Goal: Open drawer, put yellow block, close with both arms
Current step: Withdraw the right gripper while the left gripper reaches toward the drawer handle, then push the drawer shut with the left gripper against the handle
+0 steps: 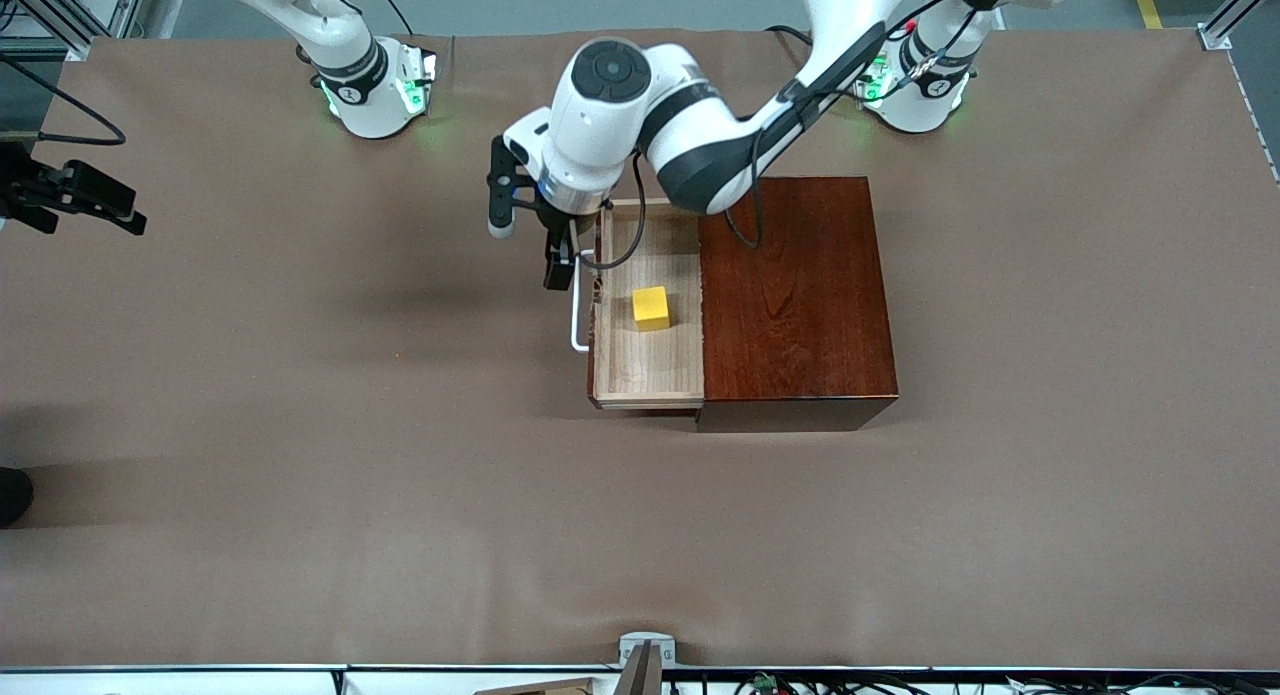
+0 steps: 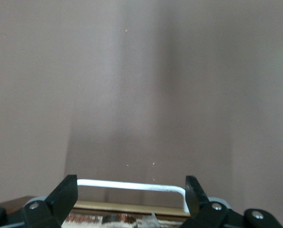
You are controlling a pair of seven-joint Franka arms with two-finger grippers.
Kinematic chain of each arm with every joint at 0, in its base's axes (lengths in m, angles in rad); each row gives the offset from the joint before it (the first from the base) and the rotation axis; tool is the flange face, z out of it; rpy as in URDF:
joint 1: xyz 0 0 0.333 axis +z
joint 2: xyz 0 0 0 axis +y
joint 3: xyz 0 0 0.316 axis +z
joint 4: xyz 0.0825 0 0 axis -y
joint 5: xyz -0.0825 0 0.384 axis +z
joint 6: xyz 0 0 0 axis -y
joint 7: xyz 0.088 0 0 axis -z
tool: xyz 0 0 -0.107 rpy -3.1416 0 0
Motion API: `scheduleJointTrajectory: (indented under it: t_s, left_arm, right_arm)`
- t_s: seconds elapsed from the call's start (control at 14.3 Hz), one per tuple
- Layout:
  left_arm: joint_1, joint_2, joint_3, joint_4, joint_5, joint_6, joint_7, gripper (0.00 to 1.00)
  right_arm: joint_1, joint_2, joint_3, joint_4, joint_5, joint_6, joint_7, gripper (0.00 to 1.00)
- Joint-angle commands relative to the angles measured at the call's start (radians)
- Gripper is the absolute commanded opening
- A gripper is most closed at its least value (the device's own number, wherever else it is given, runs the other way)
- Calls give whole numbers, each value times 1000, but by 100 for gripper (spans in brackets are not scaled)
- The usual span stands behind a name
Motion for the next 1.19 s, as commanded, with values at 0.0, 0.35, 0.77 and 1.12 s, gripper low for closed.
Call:
scheduleJointTrajectory:
  t_s: [0.0,0.35,0.77,1.12]
  left_arm:
    - [-19,50,31,42,26,12,65,100]
    - [-17,90,74,34,26,11,71,100]
    - [-11,81,80,34,29,-63,70,100]
    - [-17,63,128,37,34,-167,70,100]
  right_arm:
    - [23,-26,13,-18,1,-15,65,100]
    - [11,-12,8,-12,13,23,55,100]
    - [11,15,7,-7,15,45,56,100]
    - [11,14,5,-6,13,42,55,100]
